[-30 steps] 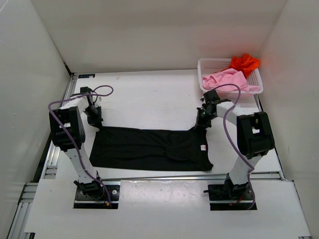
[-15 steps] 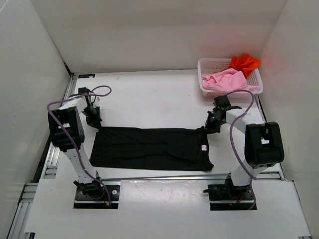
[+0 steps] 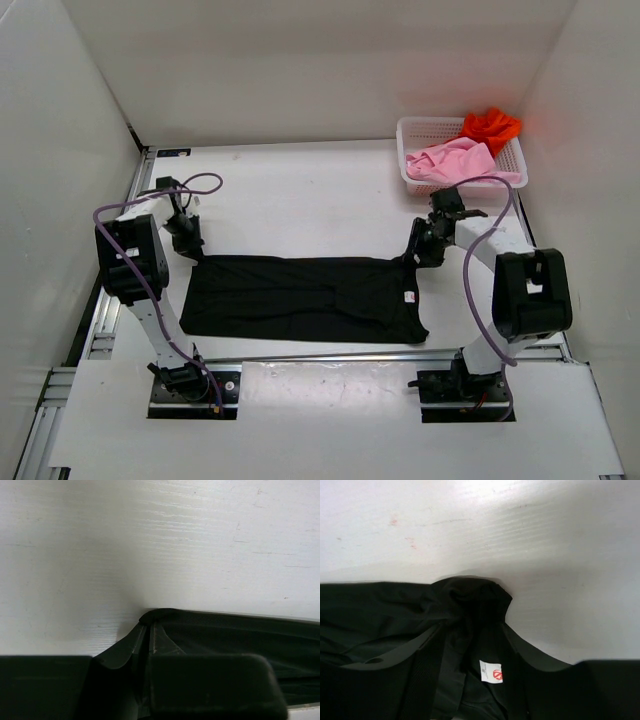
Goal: Fold and stack the t-shirts
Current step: Rotate the tshirt 90 degrees
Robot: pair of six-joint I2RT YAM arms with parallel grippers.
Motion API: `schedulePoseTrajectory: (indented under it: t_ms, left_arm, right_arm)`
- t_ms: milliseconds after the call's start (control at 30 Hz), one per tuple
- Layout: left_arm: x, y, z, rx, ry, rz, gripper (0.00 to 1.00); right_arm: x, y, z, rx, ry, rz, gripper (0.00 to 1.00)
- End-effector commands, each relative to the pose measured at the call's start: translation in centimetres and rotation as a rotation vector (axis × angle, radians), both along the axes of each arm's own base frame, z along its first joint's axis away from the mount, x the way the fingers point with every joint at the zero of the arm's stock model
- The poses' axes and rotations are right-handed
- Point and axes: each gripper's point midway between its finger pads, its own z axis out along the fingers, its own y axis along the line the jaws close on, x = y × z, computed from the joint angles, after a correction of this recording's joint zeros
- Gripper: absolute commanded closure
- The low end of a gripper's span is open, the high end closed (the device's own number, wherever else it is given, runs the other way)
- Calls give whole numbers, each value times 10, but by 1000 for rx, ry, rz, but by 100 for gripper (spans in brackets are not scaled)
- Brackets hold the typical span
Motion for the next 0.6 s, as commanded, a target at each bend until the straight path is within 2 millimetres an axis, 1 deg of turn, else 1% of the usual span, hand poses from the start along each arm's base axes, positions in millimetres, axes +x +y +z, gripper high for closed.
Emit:
schedulePoseTrajectory:
  t_ms: [0, 33, 67, 100, 133, 167, 200, 233, 267, 300, 333, 367, 400, 433, 467, 500, 533, 567]
  left_arm:
    - [-13, 0, -2, -4, 26, 0, 81]
    - [-13, 0, -2, -4, 26, 0, 81]
    - [-13, 0, -2, -4, 26, 0, 81]
    - [-13, 0, -2, -4, 26, 0, 81]
    - [-15, 0, -2, -6, 35, 0, 81]
    - [-15, 0, -2, -6, 35, 0, 81]
    - [-14, 0, 1, -4, 26, 0, 81]
    - [-15, 2, 1, 9, 28, 1, 81]
    - [-15, 5, 0, 22, 31, 3, 82]
    - [-14, 5, 4, 25, 20, 3, 82]
    - [-18, 8, 1, 22, 31, 14, 82]
    - [-17, 10, 4, 35, 23, 15, 82]
    - [-18, 13, 4, 35, 23, 24, 82]
    - [-23, 12, 2, 31, 41, 24, 82]
    - [-23, 15, 5, 33, 32, 33, 82]
    - [-26, 17, 3, 31, 41, 44, 82]
    - [-26, 17, 3, 31, 41, 44, 82]
    - [-29, 21, 3, 29, 50, 56, 82]
  right_arm:
    - [16, -5, 26, -30, -81, -9, 45]
    - [14, -5, 24, -35, -56, -9, 44]
    - [13, -6, 13, -42, -13, -8, 44]
    - [20, -6, 13, -52, -7, -20, 44]
    - [19, -6, 9, -57, 21, -20, 44]
    - [21, -8, -3, -72, 55, -22, 44]
    - [25, -4, -2, -73, 61, -13, 44]
    - [24, -5, -13, -87, 101, -23, 44]
    - [25, -7, -16, -100, 115, -25, 44]
    - [31, -2, -14, -100, 111, -15, 46]
    - [29, 1, -20, -106, 138, -5, 52]
    - [32, 1, -22, -106, 139, -4, 55]
    - [37, 7, -20, -105, 127, 9, 59]
    - [37, 15, -25, -109, 137, 31, 64]
    - [37, 19, -27, -114, 145, 52, 78]
    - [41, 29, -28, -117, 150, 75, 84]
    - [41, 33, -28, -121, 163, 87, 89]
    - [48, 39, -27, -119, 151, 95, 95]
